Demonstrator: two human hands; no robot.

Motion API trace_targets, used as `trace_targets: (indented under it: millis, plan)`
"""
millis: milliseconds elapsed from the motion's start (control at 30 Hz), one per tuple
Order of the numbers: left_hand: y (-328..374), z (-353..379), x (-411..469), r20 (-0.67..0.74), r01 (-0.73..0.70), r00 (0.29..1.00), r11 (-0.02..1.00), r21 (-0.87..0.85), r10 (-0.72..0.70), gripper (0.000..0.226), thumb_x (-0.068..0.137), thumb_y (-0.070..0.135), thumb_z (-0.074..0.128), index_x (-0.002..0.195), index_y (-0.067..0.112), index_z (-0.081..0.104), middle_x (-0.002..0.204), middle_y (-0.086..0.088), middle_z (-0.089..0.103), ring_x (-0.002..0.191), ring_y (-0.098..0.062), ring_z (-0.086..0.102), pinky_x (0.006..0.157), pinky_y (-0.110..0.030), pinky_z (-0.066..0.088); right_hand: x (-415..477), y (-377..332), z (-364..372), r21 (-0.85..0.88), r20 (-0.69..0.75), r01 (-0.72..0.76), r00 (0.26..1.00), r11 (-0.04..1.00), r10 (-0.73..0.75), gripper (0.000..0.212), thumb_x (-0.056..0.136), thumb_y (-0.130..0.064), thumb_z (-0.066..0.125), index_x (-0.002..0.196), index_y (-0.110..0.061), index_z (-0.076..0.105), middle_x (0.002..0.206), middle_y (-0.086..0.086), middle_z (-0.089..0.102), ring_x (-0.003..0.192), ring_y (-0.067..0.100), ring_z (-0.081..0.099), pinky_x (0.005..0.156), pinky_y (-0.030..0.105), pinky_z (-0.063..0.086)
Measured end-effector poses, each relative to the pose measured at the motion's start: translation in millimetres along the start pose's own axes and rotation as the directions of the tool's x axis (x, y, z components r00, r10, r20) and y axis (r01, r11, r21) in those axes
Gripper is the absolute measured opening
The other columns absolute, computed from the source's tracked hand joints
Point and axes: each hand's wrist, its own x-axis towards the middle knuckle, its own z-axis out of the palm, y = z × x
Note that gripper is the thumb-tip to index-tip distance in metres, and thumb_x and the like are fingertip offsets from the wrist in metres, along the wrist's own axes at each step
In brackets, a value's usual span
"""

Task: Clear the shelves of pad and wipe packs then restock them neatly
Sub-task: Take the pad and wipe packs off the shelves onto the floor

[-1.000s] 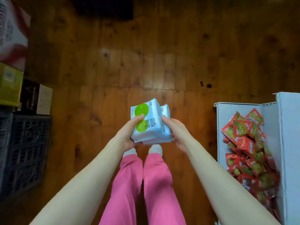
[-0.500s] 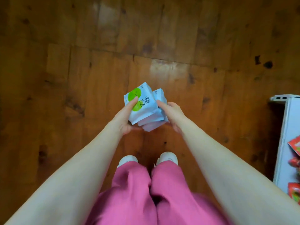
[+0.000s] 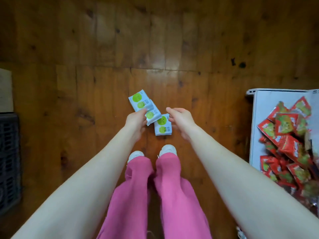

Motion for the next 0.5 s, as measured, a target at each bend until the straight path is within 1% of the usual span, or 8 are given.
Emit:
trace_targets:
  millis: [33,100,133,200,267,400,433,500]
  plan:
    - [5.5,3.0,-23.7,0.021,-0.008,1.0,1.0,0.012,0.007,0.01,0.095,0.026,0.05,0.094,0.018,0.057,0.091,-0.002,0.054,0.078,-0.012,0.051,0.058,-0.023,0.033,-21.2,-8.2,-7.0,-0.003,-0.011,0.004,1.0,1.0,-0.004,0.053,0.089,-0.029,0.06,0.132,-0.001,0.047,0.128,0.017,0.057,0.112,0.026,0.058,0.094,0.04,0.049]
    - [15.0,8.5,-74.6,0.07,-0.048,0.997,0.998,0.036,0.045,0.02,0.095,0.026,0.049,0.11,0.015,0.058,0.106,-0.004,0.057,0.096,-0.014,0.056,0.07,-0.024,0.039,-66.1,-25.5,-23.6,-0.013,-0.034,0.04,0.999,0.999,-0.041,0.052,0.09,-0.027,0.059,0.13,0.005,0.048,0.128,0.027,0.054,0.116,0.035,0.055,0.098,0.047,0.046]
    - [19.7,11.7,-100.3,0.09,-0.069,0.994,0.997,0.041,0.065,0.029,0.096,0.026,0.049,0.12,0.011,0.055,0.115,-0.006,0.057,0.106,-0.016,0.057,0.079,-0.026,0.043,-88.4,-33.9,-33.2,-0.015,-0.041,0.063,0.997,0.998,-0.063,0.051,0.09,-0.027,0.058,0.129,0.004,0.049,0.128,0.026,0.054,0.117,0.034,0.055,0.098,0.047,0.046]
    - [29.3,17.1,-148.1,0.136,-0.106,0.986,0.993,0.055,0.097,0.04,0.097,0.027,0.049,0.131,0.006,0.049,0.129,-0.008,0.055,0.12,-0.018,0.054,0.095,-0.03,0.042,-131.1,-48.6,-53.2,0.0,-0.055,0.109,0.993,0.994,-0.108,0.047,0.09,-0.029,0.059,0.129,-0.003,0.051,0.126,0.014,0.058,0.113,0.024,0.058,0.098,0.039,0.047]
    - [36.8,21.6,-196.0,0.174,-0.154,0.975,0.985,0.083,0.138,0.044,0.097,0.028,0.047,0.136,0.006,0.045,0.137,-0.008,0.052,0.124,-0.019,0.051,0.102,-0.032,0.039,-173.2,-62.1,-76.1,0.051,-0.081,0.151,0.986,0.987,-0.146,0.043,0.091,-0.029,0.058,0.128,-0.007,0.051,0.122,0.007,0.059,0.108,0.017,0.059,0.094,0.035,0.047]
    - [50.6,34.2,-292.1,0.276,-0.272,0.932,0.956,0.112,0.233,0.045,0.098,0.027,0.046,0.138,0.007,0.042,0.139,-0.009,0.05,0.125,-0.02,0.051,0.104,-0.033,0.038,-263.0,-82.4,-132.5,0.147,-0.152,0.266,0.958,0.953,-0.244,0.04,0.093,-0.031,0.055,0.128,-0.011,0.05,0.12,-0.001,0.056,0.097,0.006,0.056,0.089,0.029,0.046]
    - [53.2,36.2,-309.9,0.297,-0.294,0.921,0.95,0.11,0.251,0.046,0.098,0.026,0.047,0.138,0.006,0.041,0.138,-0.01,0.051,0.125,-0.021,0.051,0.104,-0.033,0.039,-279.1,-84.3,-143.8,0.165,-0.16,0.287,0.952,0.943,-0.262,0.04,0.094,-0.031,0.054,0.128,-0.011,0.05,0.12,0.0,0.056,0.098,0.006,0.057,0.089,0.028,0.047]
    - [57.0,46.7,-352.9,0.343,-0.361,0.89,0.924,0.126,0.301,0.044,0.097,0.025,0.049,0.135,0.005,0.044,0.134,-0.011,0.054,0.122,-0.021,0.054,0.099,-0.031,0.041,-318.5,-84.0,-177.0,0.202,-0.207,0.334,0.933,0.921,-0.294,0.037,0.094,-0.03,0.054,0.126,-0.011,0.051,0.122,0.004,0.057,0.106,0.013,0.059,0.092,0.03,0.048]
